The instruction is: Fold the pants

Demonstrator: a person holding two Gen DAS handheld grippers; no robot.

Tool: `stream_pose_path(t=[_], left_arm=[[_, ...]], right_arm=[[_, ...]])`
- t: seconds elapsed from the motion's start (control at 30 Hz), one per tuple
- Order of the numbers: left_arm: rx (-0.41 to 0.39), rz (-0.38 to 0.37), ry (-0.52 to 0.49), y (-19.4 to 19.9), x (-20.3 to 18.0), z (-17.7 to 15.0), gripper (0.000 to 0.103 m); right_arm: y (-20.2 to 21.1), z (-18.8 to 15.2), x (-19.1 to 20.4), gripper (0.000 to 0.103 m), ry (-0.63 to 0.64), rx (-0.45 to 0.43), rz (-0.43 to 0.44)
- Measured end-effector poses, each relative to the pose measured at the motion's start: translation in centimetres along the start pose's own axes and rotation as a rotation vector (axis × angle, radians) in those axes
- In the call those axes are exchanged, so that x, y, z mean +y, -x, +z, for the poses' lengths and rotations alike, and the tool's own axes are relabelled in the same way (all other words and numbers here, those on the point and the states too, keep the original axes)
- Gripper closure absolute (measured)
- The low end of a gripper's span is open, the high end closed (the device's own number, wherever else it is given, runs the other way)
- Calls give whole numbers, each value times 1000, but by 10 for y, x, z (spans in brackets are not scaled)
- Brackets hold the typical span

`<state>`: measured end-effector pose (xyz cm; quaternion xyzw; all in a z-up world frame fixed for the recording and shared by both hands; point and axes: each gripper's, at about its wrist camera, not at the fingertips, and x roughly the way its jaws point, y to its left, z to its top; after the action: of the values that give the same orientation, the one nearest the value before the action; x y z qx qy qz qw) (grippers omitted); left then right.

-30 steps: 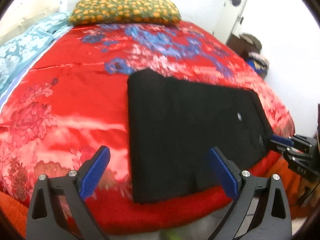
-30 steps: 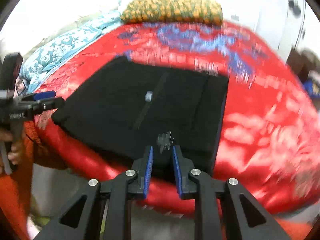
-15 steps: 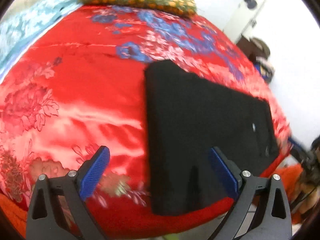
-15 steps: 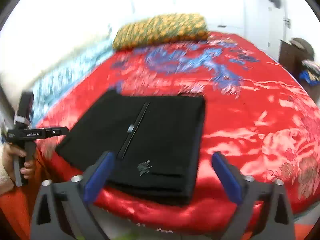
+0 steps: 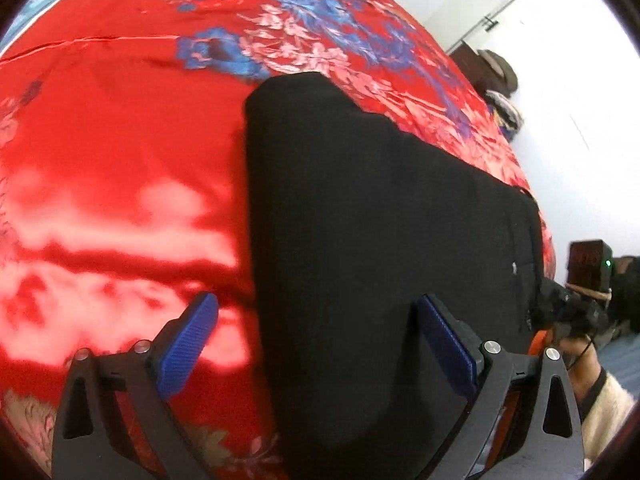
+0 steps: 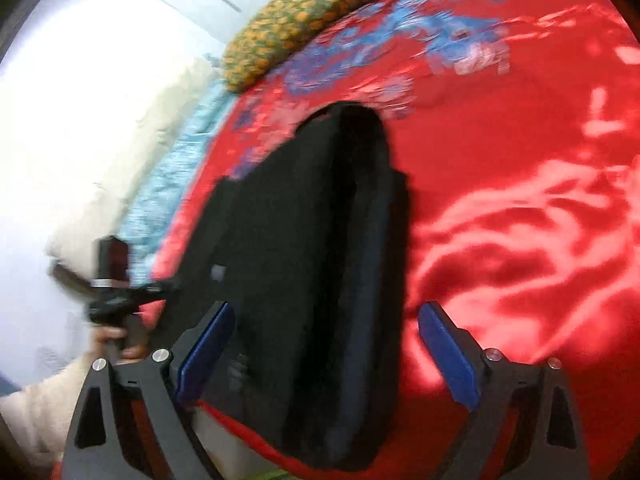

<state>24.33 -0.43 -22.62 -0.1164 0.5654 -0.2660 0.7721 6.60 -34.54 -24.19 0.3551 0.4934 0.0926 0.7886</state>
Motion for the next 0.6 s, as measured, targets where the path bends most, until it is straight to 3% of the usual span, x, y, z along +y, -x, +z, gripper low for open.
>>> stream_pose_path(t=[0.03, 0.07, 0.1, 0.13, 0.17, 0.2, 0.27, 0.37, 0.6], left_arm=[[4, -32, 3, -1, -2, 2, 9], [12, -65, 4, -3, -3, 2, 32], [20, -51, 2, -4, -5, 3, 44], [12, -30, -14, -3, -7, 2, 53], [1, -31, -17, 0, -8, 2, 67], [-4, -43, -4, 2, -7, 3, 76], [-25, -85, 32, 13, -5, 3, 82], [-63, -85, 15, 31, -14, 4, 83], [-133, -133, 51, 57, -12, 40, 83]], right_arm=[[-5, 2, 0, 11, -6, 16, 27], [-10, 2, 3, 11, 2, 25, 25], [-16, 2, 5, 16, 24, 46, 10], [-17, 1, 5, 23, 31, 55, 1], [-19, 2, 3, 40, 26, 60, 3], [-17, 2, -2, 49, -2, 57, 40], [-13, 1, 2, 56, 6, 51, 59], [-10, 3, 17, 62, 43, 40, 73], [0, 31, 46, 64, 104, -13, 146]])
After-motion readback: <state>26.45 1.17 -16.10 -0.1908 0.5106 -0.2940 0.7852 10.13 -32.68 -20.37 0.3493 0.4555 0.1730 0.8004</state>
